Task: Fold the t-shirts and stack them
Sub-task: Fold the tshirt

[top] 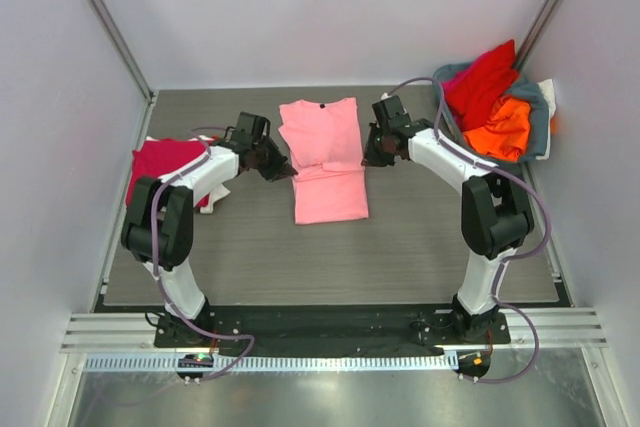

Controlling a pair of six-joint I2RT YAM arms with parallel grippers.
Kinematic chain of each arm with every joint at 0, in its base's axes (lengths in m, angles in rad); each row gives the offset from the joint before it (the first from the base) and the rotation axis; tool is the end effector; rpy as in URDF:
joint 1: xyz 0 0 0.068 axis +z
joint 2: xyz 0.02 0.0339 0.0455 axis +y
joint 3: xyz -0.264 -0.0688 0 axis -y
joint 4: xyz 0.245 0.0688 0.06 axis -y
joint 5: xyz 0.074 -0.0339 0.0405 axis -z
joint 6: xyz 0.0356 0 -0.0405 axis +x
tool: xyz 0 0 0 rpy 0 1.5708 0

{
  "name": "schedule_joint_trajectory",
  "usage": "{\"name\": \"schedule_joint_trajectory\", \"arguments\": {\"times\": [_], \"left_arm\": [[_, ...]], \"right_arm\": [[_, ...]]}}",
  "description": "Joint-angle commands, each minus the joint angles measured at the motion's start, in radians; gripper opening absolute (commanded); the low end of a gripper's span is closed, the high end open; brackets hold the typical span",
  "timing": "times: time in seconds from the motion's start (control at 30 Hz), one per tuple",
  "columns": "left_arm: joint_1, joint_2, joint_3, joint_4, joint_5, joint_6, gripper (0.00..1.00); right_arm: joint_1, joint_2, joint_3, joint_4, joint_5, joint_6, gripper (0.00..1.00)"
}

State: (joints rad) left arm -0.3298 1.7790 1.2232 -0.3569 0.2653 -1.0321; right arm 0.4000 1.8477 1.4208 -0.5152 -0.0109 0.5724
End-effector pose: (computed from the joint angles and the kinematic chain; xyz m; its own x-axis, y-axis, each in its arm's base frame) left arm 0.3571 -0.1321 0.2078 -0.7825 -0.6077 -0.1357 -0.4043 0.6617 -0.6314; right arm 0.3724 0.1579 0.2320 -0.8403 0.2328 -0.4896 0.0712 0.9427 0.3260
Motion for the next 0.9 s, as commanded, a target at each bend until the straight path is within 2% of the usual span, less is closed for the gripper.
{"name": "schedule_joint_trajectory", "arguments": {"times": [0.0, 0.33, 0.37, 0.4, 0.43, 0.47, 0.5, 0.53, 0.57, 0.63, 0.7, 0.87], "left_arm": [[0.018, 0.037, 0.056, -0.01, 0.006, 0.029, 0.0], [0.057, 0.137, 0.153, -0.007, 0.043, 0.055, 0.01], [0.06, 0.148, 0.166, -0.001, 0.048, 0.081, 0.03], [0.063, 0.17, 0.183, -0.01, 0.04, 0.093, 0.14], [0.066, 0.181, 0.2, -0.02, 0.038, 0.105, 0.23], [0.07, 0.192, 0.235, -0.025, 0.04, 0.122, 0.32], [0.077, 0.203, 0.254, -0.031, 0.045, 0.13, 0.51], [0.078, 0.214, 0.272, -0.039, 0.048, 0.141, 0.56], [0.078, 0.212, 0.301, -0.06, 0.045, 0.162, 0.61], [0.078, 0.186, 0.303, -0.088, 0.038, 0.179, 0.63], [0.074, 0.148, 0.239, -0.094, 0.019, 0.196, 0.65], [0.038, -0.034, 0.024, -0.053, -0.003, 0.196, 0.64]], "right_arm": [[-0.015, 0.016, 0.07, 0.015, -0.02, -0.026, 0.01], [-0.043, 0.09, 0.151, 0.014, -0.034, -0.019, 0.02], [-0.044, 0.114, 0.162, 0.015, -0.046, -0.02, 0.09], [-0.046, 0.131, 0.174, 0.017, -0.047, -0.019, 0.17], [-0.055, 0.146, 0.208, 0.014, -0.046, -0.017, 0.39], [-0.059, 0.165, 0.225, 0.014, -0.049, -0.013, 0.49], [-0.066, 0.191, 0.243, 0.014, -0.067, 0.0, 0.59], [-0.075, 0.197, 0.266, 0.017, -0.081, 0.004, 0.72], [-0.075, 0.194, 0.276, 0.014, -0.107, -0.005, 0.74], [-0.073, 0.16, 0.251, 0.017, -0.11, -0.013, 0.75], [-0.075, 0.107, 0.192, 0.03, -0.083, -0.012, 0.75], [-0.076, -0.099, -0.123, 0.138, -0.133, -0.023, 0.61]]}}
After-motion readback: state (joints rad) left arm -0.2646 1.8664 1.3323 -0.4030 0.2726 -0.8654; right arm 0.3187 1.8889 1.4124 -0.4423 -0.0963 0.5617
